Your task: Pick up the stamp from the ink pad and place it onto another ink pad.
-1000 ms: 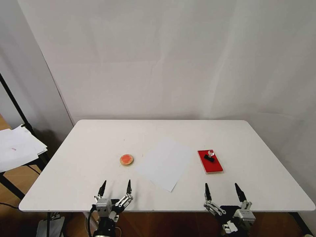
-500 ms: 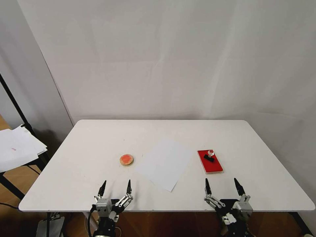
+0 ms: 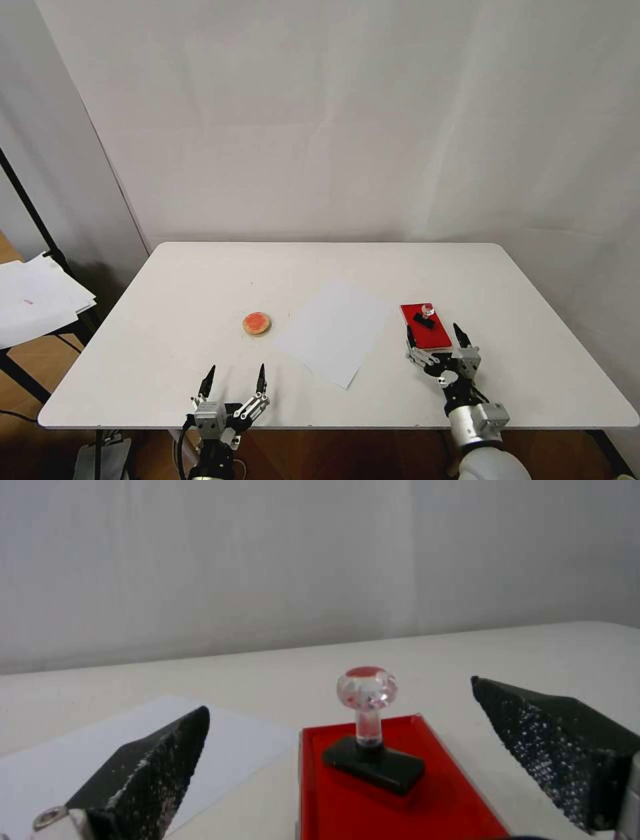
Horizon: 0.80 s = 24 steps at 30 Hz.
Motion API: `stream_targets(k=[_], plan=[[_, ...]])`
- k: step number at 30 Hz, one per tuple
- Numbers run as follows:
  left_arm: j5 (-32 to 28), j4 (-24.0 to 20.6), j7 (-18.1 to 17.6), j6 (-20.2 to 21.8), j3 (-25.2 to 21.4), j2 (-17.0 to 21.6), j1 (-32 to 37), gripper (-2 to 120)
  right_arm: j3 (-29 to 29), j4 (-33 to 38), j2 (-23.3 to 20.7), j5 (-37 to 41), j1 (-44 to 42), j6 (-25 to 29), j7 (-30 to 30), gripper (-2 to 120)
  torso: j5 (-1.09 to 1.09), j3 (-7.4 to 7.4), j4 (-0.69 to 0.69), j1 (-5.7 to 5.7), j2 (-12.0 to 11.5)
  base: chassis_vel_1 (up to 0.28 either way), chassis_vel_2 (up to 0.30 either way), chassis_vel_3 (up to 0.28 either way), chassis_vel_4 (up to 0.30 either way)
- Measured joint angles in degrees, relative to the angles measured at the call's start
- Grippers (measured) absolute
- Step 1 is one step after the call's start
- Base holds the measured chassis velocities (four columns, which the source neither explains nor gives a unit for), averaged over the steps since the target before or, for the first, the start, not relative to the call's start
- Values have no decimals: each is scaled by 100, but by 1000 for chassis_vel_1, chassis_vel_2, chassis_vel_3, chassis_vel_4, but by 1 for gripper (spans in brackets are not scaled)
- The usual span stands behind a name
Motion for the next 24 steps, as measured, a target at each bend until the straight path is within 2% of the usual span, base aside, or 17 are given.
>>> stream_targets(k=[3, 8, 19, 22, 24], plan=[[0, 0, 0, 0, 0, 0, 0, 102, -258, -332, -93, 244, 569, -74, 33, 100, 0, 0, 0, 0, 0, 0, 0, 0, 0], [0, 0, 0, 0, 0, 0, 0, 102, -401, -506, -148, 403, 899, -151, 102, 99, -1, 0, 0, 0, 0, 0, 0, 0, 0], [0, 0, 0, 0, 0, 0, 0, 102, -383, -561, -106, 547, 798, -260, 196, 96, -4, -2, -1, -1, 0, 0, 0, 0, 0], [0, 0, 0, 0, -1, 0, 0, 102, -383, -549, -100, 554, 781, -271, 241, 92, -3, -2, -1, -1, 0, 0, 0, 0, 0], [0, 0, 0, 0, 0, 0, 0, 102, -383, -546, -91, 555, 781, -289, 280, 83, -2, -2, -1, -1, 0, 0, 0, 0, 0]])
